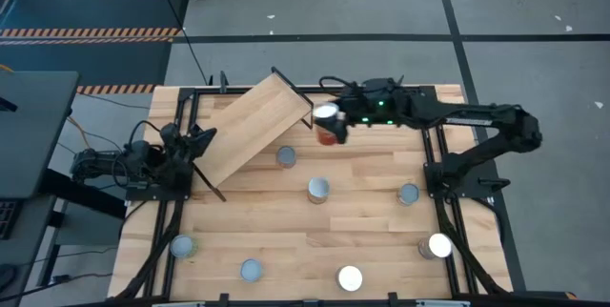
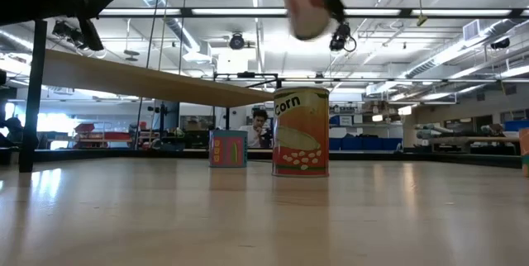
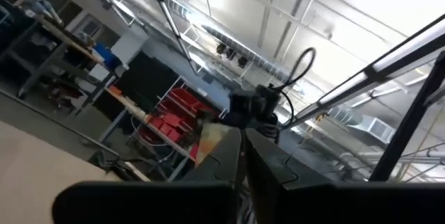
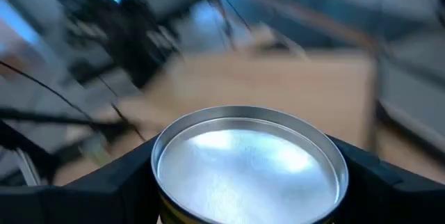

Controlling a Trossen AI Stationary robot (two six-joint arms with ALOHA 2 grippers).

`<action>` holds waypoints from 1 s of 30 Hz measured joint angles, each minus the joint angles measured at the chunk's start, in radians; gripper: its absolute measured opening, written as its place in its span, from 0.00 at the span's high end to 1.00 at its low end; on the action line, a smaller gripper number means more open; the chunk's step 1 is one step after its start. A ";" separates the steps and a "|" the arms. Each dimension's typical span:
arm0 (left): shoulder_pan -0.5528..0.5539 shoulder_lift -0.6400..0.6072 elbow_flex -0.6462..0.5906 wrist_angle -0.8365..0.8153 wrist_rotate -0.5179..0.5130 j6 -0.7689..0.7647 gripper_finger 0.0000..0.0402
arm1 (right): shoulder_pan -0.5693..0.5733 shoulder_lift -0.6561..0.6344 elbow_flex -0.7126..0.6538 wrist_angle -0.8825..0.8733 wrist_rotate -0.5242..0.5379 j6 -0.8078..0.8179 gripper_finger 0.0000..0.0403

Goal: Pick and place cans onto a shelf
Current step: Put the right large canned corn on the shelf

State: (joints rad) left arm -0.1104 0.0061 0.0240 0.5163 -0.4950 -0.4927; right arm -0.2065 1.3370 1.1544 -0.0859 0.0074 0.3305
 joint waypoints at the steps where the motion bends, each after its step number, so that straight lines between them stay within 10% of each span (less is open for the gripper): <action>1: 0.000 0.000 0.000 0.000 0.009 -0.005 0.94 | 0.009 0.033 0.014 0.068 0.000 -0.017 0.23; 13: 0.000 0.000 0.000 0.010 0.195 -0.021 0.94 | 0.017 0.425 0.132 0.606 0.158 -0.477 0.23; 30: 0.000 0.000 0.000 0.012 0.220 -0.021 0.94 | -0.072 0.575 0.150 0.630 0.253 -0.382 0.05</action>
State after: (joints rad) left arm -0.1104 0.0063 0.0238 0.5285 -0.2753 -0.5139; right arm -0.2788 1.9123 1.3041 0.5445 0.2604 -0.0518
